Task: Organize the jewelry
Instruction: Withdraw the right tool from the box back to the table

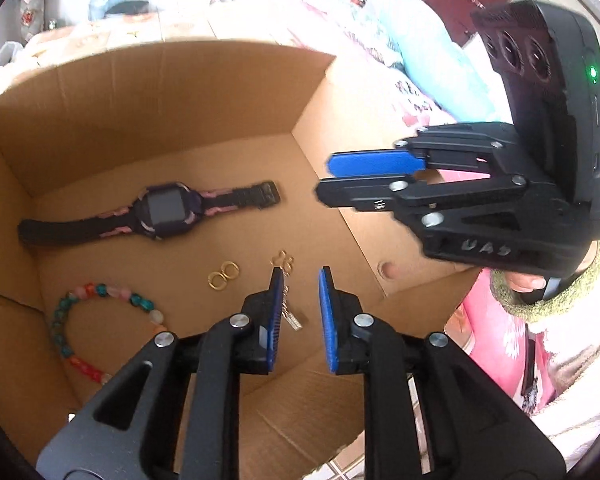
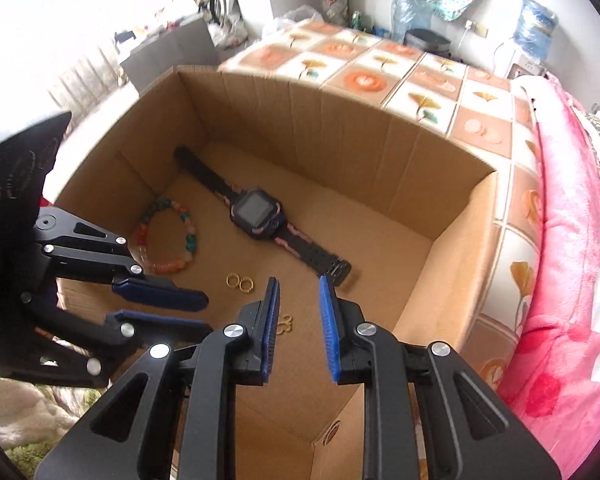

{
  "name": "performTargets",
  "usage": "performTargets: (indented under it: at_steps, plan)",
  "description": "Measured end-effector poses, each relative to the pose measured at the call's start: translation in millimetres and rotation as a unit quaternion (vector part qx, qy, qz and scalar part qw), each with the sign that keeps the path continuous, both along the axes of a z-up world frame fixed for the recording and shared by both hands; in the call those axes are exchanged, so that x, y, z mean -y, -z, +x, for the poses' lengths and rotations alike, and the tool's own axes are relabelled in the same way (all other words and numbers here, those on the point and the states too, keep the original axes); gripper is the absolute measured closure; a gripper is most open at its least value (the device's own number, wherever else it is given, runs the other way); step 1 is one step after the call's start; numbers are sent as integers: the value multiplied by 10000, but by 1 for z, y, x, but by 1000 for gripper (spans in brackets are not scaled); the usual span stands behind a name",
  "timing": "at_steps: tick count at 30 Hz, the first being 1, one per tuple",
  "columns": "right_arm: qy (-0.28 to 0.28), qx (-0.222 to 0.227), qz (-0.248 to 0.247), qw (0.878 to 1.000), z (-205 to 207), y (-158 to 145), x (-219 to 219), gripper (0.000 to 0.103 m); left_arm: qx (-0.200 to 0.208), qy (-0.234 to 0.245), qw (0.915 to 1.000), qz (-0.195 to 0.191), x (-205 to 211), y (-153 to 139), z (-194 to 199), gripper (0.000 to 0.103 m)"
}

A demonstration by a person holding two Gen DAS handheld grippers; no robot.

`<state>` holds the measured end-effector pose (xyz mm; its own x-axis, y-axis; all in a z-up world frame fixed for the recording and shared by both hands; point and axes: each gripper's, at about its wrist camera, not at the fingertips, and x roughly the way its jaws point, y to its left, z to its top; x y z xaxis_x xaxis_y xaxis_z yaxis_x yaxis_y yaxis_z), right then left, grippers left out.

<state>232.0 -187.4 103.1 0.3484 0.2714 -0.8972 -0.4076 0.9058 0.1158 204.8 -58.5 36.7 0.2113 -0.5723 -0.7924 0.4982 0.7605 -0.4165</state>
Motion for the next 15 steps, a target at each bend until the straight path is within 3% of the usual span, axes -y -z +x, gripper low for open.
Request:
performTargets:
  at_steps: [4,9,12,15]
  plan:
    - [156,551,495,9971,-17,-31,15,82,555,-73,9982,-204,-15,-23,-14,86]
    - [139,1342,1519,9791,-77,-67,42,82,1269,150,9891,-736,-40,-48,-55,76]
    - [-96,1338,2311,9636,-121,-65,54,82,1629,533,9807,-945,-52,-54,-94,76]
    - [-116,1025,2679,9579,-157,-36,47,82,1521,832,9810,-866,-51,-44,-120,76]
